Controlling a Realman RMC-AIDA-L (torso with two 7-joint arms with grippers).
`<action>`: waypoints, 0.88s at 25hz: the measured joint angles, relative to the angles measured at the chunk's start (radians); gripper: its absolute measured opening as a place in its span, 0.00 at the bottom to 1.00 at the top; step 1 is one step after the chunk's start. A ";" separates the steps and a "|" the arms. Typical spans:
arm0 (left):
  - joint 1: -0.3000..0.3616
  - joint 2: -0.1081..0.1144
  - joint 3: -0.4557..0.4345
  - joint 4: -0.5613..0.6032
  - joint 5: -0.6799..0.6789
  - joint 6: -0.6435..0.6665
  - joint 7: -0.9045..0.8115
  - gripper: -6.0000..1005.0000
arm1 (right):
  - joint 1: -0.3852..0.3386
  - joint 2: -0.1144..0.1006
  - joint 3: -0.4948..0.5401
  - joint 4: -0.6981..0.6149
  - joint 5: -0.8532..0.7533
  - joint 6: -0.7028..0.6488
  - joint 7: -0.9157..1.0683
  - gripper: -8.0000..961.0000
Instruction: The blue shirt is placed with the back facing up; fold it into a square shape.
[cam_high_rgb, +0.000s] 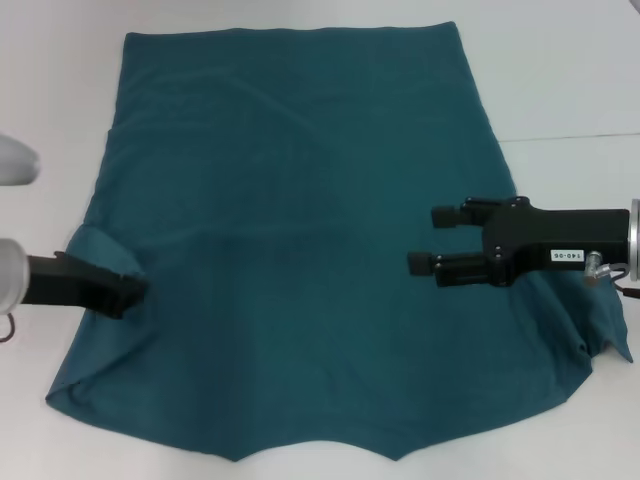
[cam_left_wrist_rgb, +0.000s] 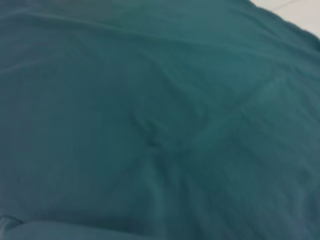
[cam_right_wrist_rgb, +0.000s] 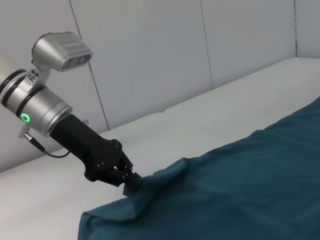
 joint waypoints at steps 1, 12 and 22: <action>-0.010 -0.005 0.003 -0.001 0.019 -0.001 -0.001 0.04 | 0.000 0.000 0.000 0.003 0.000 0.002 -0.004 0.93; -0.016 -0.012 0.029 -0.010 -0.073 0.007 -0.020 0.11 | 0.002 0.001 0.000 0.036 0.000 0.027 -0.036 0.93; -0.007 0.004 -0.013 -0.009 -0.104 -0.035 -0.102 0.45 | 0.000 0.000 0.000 0.034 0.000 0.029 -0.039 0.93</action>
